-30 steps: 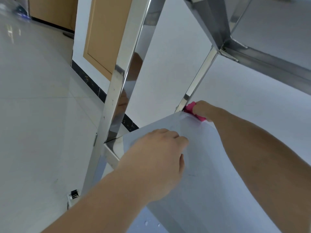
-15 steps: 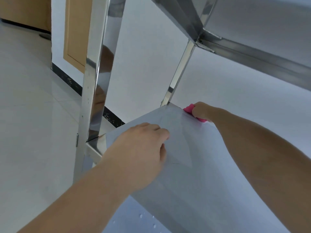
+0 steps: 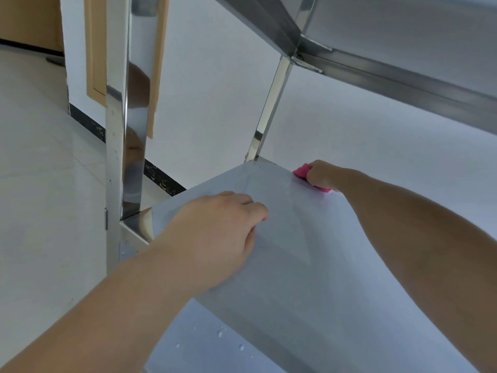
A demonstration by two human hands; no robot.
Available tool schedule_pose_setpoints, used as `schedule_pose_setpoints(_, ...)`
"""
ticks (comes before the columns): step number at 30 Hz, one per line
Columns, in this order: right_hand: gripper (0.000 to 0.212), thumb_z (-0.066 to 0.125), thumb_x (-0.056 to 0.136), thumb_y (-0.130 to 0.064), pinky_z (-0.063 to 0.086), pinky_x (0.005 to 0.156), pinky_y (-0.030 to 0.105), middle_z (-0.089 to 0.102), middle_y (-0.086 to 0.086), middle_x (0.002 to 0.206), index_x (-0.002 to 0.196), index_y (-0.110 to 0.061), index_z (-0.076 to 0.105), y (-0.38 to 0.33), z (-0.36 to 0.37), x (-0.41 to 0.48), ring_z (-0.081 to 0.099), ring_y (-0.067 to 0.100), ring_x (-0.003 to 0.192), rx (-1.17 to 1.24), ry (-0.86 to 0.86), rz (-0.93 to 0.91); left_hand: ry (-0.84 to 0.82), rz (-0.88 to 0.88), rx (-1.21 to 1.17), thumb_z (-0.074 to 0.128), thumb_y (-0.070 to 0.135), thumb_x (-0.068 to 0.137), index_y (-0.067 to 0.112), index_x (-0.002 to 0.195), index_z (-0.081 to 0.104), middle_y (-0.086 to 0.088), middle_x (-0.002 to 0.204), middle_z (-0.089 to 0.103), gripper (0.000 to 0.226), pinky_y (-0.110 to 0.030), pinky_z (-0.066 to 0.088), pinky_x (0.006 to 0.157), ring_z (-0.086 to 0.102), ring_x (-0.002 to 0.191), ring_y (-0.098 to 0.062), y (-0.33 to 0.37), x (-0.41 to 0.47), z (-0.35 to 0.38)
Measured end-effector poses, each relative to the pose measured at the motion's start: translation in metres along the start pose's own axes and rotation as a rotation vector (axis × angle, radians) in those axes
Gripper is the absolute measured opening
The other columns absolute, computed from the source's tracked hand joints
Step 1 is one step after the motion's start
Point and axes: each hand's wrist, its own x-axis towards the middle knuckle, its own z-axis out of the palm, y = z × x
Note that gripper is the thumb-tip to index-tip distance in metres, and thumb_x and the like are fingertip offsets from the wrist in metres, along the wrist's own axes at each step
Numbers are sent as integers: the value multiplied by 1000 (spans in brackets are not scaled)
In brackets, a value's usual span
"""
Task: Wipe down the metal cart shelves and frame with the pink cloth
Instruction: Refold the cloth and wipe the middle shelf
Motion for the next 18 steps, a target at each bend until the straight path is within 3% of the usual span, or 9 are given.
schedule_pose_setpoints(6,39,46,95,-44,46,68,27,69,13,103,104,-14,69,19,-6,-7,61,24,78,-16,3,10,-54,-34,-38,27,32,83,29,106,59,11,100,61,39,-38,51,72,58,96,-16,18,3,-9)
schedule_pose_setpoints(10,39,43,96,-41,45,69,28,67,12,113,113,-16,68,30,-11,-15,57,22,79,-25,-13,19,-120,3,-18,31,30,95,31,115,52,13,111,55,28,-34,47,82,51,105,-12,38,6,-9)
schedule_pose_setpoints(18,43,38,97,-44,45,65,29,66,14,114,118,-17,65,51,-15,-26,58,24,78,-75,-15,25,-149,45,-9,22,33,88,29,108,55,11,105,58,39,-35,48,79,54,99,-14,54,3,-4)
